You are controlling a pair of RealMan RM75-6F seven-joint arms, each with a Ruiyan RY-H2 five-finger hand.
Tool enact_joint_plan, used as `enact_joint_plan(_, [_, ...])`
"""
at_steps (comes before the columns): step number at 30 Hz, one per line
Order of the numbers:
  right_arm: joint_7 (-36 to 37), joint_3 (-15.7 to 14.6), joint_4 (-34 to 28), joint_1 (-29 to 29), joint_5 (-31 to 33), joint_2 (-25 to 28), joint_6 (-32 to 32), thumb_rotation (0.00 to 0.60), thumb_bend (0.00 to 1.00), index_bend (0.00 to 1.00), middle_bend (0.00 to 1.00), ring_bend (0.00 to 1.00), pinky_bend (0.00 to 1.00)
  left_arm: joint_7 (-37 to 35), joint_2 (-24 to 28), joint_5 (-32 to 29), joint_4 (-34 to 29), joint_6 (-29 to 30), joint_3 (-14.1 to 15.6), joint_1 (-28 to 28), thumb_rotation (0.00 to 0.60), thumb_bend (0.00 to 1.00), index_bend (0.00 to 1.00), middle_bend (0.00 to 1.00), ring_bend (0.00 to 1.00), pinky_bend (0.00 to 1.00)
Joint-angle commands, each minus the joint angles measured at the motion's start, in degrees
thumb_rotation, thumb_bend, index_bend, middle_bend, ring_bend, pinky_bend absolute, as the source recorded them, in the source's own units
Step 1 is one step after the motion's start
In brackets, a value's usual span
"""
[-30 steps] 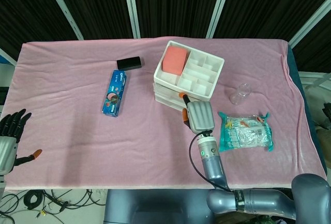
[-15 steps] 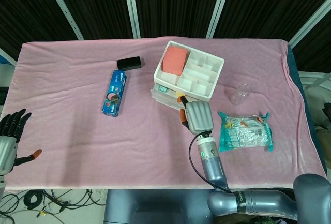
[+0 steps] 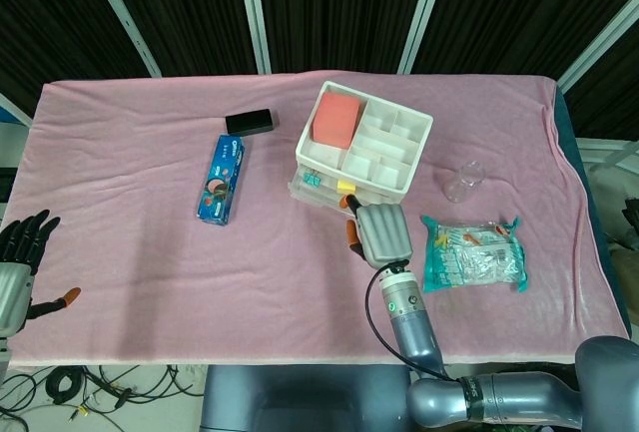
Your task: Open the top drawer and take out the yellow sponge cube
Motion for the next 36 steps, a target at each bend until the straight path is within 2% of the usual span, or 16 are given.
enact_joint_plan(1, [-0.3, -0.3, -0.6, -0.1, -0.1, 0.2, 0.2, 0.6, 0.54, 0.41, 0.87, 0.92, 0.84, 0.0, 0.0, 0.0, 0.0, 0.0, 0.0, 0.0, 0.6, 0.0, 0.0, 0.0, 0.0, 0.0])
enact_joint_plan(19, [-1.6, -2.3, -4.1, -0.6, -1.6, 0.5, 1.5, 0.6, 0.54, 0.42, 0.87, 0.92, 0.84, 0.0, 0.0, 0.0, 0.0, 0.0, 0.0, 0.0, 0.6, 0.0, 0.0, 0.0, 0.0, 0.0])
enact_joint_plan(36, [-5.2, -3.4, -8.3, -0.6, 0.1, 0.6, 3.0, 0.6, 0.54, 0.43, 0.87, 0.92, 0.84, 0.0, 0.1, -0.1, -0.1, 0.0, -0.1, 0.0, 0.6, 0.0, 0.0, 0.0, 0.0, 0.0])
